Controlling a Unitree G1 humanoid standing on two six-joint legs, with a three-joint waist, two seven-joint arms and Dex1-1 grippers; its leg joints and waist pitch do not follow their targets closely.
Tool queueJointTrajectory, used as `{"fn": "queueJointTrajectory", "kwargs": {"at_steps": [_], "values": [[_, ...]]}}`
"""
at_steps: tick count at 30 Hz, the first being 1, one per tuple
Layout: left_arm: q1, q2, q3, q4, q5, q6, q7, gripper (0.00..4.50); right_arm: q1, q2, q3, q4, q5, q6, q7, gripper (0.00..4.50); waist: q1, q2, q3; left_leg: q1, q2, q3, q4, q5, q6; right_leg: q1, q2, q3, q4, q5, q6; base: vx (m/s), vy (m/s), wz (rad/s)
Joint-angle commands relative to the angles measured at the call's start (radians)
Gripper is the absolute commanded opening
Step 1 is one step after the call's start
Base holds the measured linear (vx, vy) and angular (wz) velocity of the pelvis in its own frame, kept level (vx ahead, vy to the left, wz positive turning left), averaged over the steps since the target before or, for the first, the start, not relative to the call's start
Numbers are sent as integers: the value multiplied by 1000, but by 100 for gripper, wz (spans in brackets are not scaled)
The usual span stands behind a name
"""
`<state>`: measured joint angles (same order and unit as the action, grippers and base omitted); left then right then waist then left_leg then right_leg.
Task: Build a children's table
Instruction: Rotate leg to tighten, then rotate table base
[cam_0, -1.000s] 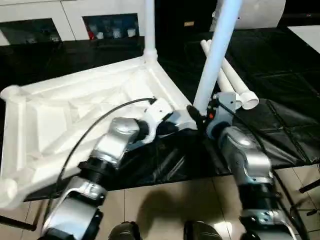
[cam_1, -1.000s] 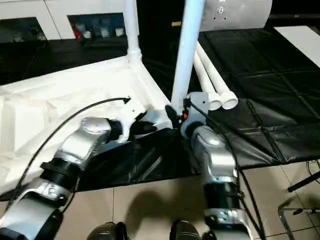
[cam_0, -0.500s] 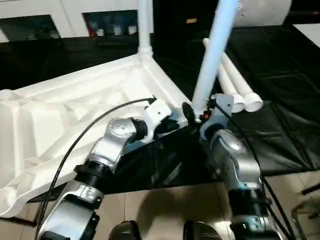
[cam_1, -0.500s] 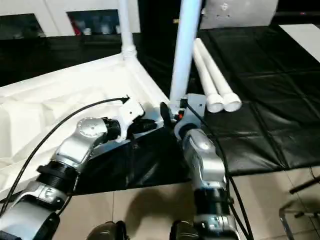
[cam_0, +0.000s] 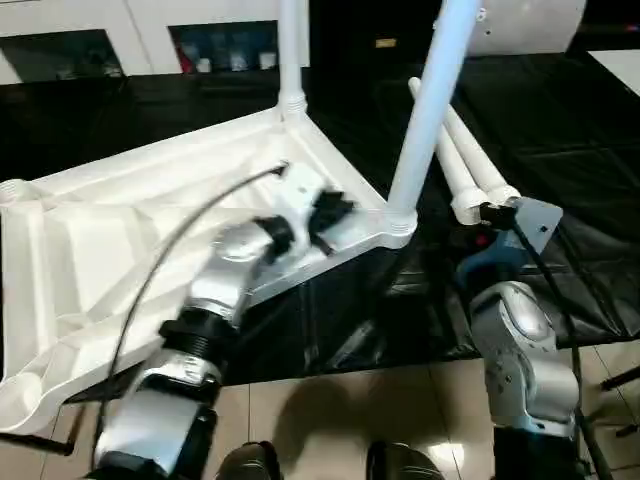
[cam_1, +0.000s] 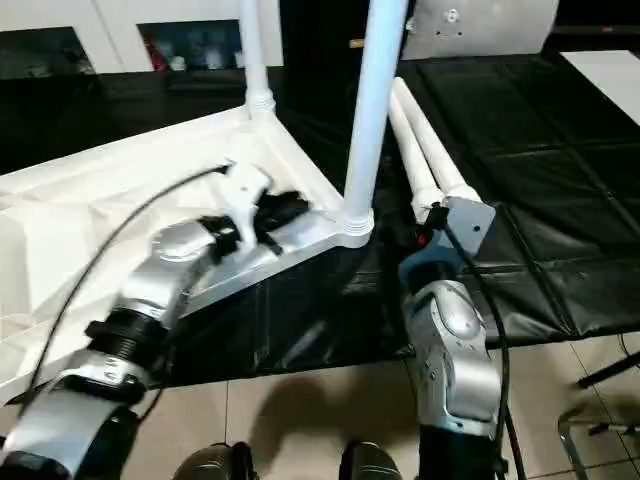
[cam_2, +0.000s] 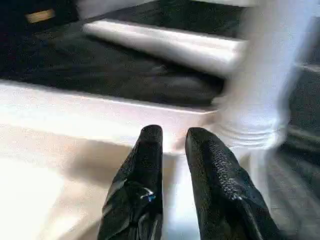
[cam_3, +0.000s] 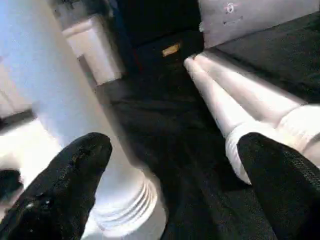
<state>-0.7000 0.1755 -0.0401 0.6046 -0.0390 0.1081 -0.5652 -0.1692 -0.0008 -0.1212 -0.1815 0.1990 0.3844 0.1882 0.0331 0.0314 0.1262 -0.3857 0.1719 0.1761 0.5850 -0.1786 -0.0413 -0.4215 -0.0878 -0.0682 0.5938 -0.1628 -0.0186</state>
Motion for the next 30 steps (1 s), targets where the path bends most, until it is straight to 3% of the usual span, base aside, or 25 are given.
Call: {"fn": "queueJointTrajectory", "kwargs": {"at_steps": [1,2,4,6,7,10,11,12,16,18,19,23,24,25,27,30], "values": [[0,125,66,-59,58,78,54,64,38,-73,94,-39,-22,81,111,450,5,0,-93,6,38,-18,-63,-104,79,70,-52,44,-56,-105,-196,0,0,0],[1,132,67,-62,63,82,56,64,40,-79,99,-40,-23,86,116,450,3,-1,-94,7,38,-20,-62,-103,79,70,-49,43,-55,-102,-197,0,0,0],[19,240,73,-97,133,140,67,51,53,-140,174,-55,-23,140,185,450,1,5,-90,14,41,-16,-60,-111,74,63,-50,46,-58,-121,-212,0,0,0],[21,248,73,-99,138,144,67,38,54,-144,179,-56,-22,144,190,450,2,8,-86,16,44,-15,-63,-131,58,60,-49,47,-60,-157,-215,0,0,0],[39,335,65,-114,186,174,67,26,48,-165,220,-62,-14,186,214,450,6,9,-87,21,47,-17,-64,-149,45,58,-50,47,-61,-177,-218,0,0,0],[75,456,49,-133,229,238,53,3,18,-174,274,-38,-25,233,224,450,0,10,-84,19,48,-22,-72,-176,18,57,-47,48,-54,-193,-206,0,0,0],[84,479,45,-143,235,260,49,3,10,-177,285,-32,-28,245,228,450,-1,7,-82,17,47,-22,-73,-180,12,58,-49,49,-54,-199,-203,0,0,0],[97,506,30,-140,251,280,36,3,-5,-178,302,-13,-37,253,234,450,0,12,-83,25,49,-20,-72,-194,0,51,-49,51,-56,-209,-203,0,0,0],[138,572,-23,-112,322,315,0,3,-54,-166,336,51,-47,285,248,450,3,18,-81,30,49,-19,-74,-229,-26,46,-52,56,-60,-230,-206,0,0,0],[180,602,-52,-121,352,360,-38,3,-108,-146,362,137,-66,275,249,450,8,19,-85,28,49,-20,-73,-211,-31,48,-53,57,-54,-187,-214,0,0,0],[180,602,-52,-121,352,360,-38,3,-108,-146,362,137,-66,275,249,450,5,18,-86,22,48,-23,-74,-196,-35,52,-54,55,-47,-158,-225,0,0,0],[215,599,-72,-165,286,400,-117,3,-172,-114,354,247,-67,244,225,450,8,20,-87,28,48,-19,-70,-197,-38,50,-56,56,-46,-124,-251,0,0,0],[222,589,-71,-177,260,403,-147,3,-187,-108,349,278,-73,227,217,450,9,15,-91,26,47,-19,-71,-189,-36,55,-55,55,-45,-116,-253,0,0,0],[233,574,-68,-197,222,406,-188,3,-204,-99,342,315,-76,210,210,450,7,15,-89,22,47,-20,-72,-187,-38,56,-59,55,-44,-122,-261,0,0,0],[257,554,-72,-249,162,428,-270,3,-234,-83,327,380,-82,178,193,450,8,15,-89,26,48,-17,-71,-201,-43,53,-62,56,-45,-145,-268,0,0,0],[300,550,-95,-373,75,462,-417,3,-286,-67,309,470,-89,131,170,450,9,14,-89,26,47,-19,-71,-220,-41,54,-62,55,-47,-177,-257,0,0,0]]}}
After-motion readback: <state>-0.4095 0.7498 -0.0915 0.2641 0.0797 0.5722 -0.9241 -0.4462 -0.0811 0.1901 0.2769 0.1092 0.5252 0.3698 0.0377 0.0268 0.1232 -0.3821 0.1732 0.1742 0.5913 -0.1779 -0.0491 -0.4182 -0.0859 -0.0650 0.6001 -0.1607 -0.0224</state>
